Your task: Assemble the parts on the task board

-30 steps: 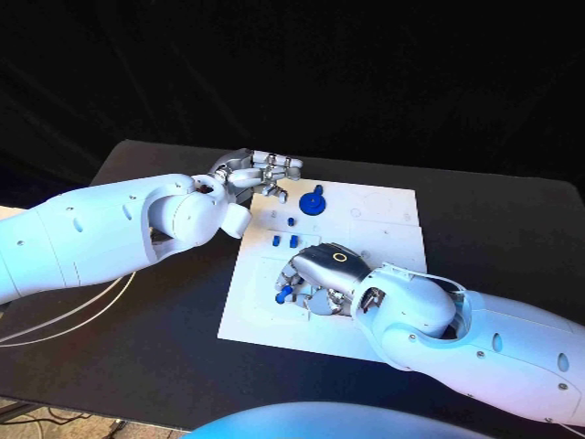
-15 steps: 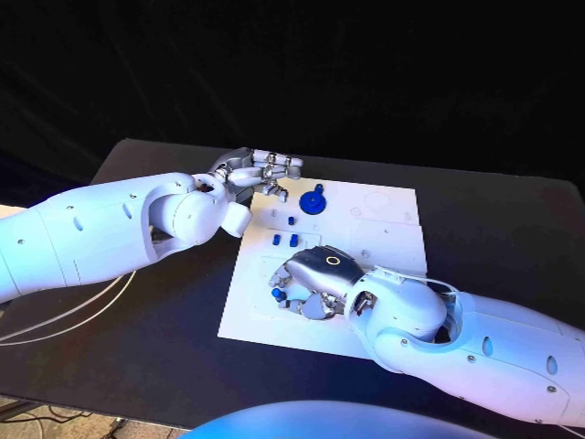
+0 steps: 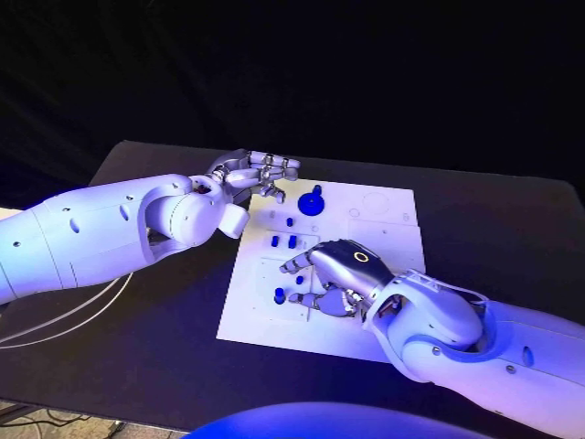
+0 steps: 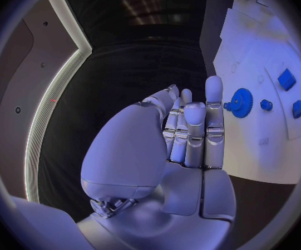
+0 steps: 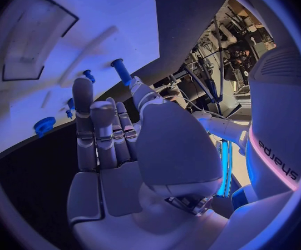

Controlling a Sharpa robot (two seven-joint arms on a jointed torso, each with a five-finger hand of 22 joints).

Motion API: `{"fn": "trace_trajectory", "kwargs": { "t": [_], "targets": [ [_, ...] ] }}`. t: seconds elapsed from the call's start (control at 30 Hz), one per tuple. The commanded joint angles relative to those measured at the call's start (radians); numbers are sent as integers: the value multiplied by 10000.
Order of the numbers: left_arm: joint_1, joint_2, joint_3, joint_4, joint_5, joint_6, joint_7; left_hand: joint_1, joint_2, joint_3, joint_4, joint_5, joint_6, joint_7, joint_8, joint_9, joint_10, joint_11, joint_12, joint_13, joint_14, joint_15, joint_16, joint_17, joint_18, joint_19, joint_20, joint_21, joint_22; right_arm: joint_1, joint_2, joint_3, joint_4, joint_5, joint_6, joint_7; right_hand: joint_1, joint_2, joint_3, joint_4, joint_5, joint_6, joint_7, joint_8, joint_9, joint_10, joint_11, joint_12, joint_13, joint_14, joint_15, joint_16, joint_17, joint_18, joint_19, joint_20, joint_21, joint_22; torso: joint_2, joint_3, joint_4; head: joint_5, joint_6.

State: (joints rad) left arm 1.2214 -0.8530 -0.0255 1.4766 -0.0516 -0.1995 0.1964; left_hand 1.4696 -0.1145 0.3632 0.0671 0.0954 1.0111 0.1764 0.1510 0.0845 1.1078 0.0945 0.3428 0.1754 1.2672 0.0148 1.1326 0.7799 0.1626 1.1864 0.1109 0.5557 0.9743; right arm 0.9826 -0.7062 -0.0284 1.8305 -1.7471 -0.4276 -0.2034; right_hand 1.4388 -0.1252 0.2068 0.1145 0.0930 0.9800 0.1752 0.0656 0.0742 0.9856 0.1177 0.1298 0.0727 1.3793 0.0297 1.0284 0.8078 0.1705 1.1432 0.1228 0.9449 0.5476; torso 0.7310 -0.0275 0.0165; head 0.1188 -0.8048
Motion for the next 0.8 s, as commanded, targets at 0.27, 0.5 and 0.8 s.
{"fn": "trace_trajectory", "kwargs": {
  "t": [0.27,0.5,0.8],
  "targets": [
    [3,-50,1,29,34,146,22,-56,42,-45,-41,29,-81,1,48,-15,-96,2,41,15,-103,-2,-65,-12,194,3,41,-65,-12,596,-2446,87,846,3635,-661,-23,-343,132,-97,422,506,504,-186,77,41,2319,-440,1082,237,1206,-379,2547,3046,-434,1786,-233,2279,3234,-99,-20,-170,-381,188],
    [3,-78,-3,72,34,100,37,-56,42,-45,-41,29,-81,1,48,-15,-96,2,41,15,-103,-2,-65,-12,194,3,41,-65,-12,760,-3624,-25,803,4819,120,-720,-889,-56,-921,771,1597,657,-640,414,134,3258,-896,3516,2226,1396,-765,3328,4042,-752,2555,-672,3577,5140,-127,-36,-282,-785,304],
    [2,-79,-9,79,34,122,60,-56,42,-45,-41,29,-81,1,48,-15,-96,2,41,15,-103,-2,-65,-12,194,3,41,-65,-12,755,-4176,-136,937,4023,919,-1844,-1296,314,-2021,1446,2302,676,-631,923,266,2814,-943,7728,6897,1469,-800,3845,4760,-903,2707,-627,4150,6036,-151,-15,-379,-904,329]
  ]
}}
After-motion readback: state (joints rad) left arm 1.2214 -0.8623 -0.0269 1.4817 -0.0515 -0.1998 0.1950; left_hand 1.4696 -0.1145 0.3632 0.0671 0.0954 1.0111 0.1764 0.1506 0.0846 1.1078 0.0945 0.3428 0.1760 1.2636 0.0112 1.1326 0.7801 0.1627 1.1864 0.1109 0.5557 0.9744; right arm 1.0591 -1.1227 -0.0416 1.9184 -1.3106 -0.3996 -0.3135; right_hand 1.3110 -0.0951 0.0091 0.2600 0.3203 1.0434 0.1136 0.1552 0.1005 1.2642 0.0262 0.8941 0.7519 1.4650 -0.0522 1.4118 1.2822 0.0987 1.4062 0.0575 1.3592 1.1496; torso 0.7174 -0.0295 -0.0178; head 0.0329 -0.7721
